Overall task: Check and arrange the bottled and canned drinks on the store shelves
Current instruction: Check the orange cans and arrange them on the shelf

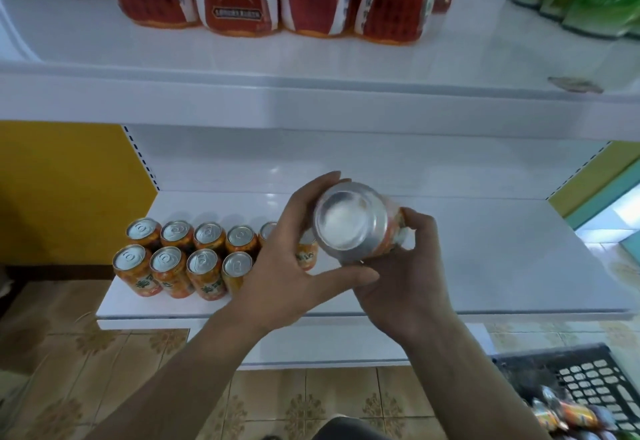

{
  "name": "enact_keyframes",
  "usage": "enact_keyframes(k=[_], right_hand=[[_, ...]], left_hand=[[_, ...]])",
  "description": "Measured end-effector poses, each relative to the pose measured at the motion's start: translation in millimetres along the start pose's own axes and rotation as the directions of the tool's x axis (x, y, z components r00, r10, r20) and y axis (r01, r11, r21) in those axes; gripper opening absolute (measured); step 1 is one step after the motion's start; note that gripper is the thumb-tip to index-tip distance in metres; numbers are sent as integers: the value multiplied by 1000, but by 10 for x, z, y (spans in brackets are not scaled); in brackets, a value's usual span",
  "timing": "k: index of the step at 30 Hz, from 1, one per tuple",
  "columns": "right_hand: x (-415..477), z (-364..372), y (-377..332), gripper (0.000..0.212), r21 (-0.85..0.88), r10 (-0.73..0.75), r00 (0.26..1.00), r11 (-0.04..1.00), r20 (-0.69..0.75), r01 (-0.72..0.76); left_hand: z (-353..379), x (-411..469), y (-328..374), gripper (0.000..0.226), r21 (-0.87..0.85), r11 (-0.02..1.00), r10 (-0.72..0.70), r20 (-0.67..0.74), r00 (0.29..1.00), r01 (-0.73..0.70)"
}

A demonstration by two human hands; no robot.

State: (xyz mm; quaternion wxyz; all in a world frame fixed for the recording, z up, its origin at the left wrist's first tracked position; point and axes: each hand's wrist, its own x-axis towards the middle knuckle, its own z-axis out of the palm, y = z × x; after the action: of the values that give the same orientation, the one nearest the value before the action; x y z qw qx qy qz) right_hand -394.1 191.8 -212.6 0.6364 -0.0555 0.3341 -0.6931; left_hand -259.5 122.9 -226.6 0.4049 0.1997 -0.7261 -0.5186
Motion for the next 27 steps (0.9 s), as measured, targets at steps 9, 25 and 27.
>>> enact_keyframes(k=[9,25,27], right_hand=[[171,-99,58,37,132,147,988,980,47,-152],[109,-112,-15,53,-184,-13,989,982,145,40],[88,-141,-14,53,-361,-121,985,919,124,158]], left_hand=[[201,85,137,75,62,998,25,-43,999,-22],[208,161,284,72,34,999,17,-196,980,-10],[221,215,311,70,-230,966,-191,-315,930,120]])
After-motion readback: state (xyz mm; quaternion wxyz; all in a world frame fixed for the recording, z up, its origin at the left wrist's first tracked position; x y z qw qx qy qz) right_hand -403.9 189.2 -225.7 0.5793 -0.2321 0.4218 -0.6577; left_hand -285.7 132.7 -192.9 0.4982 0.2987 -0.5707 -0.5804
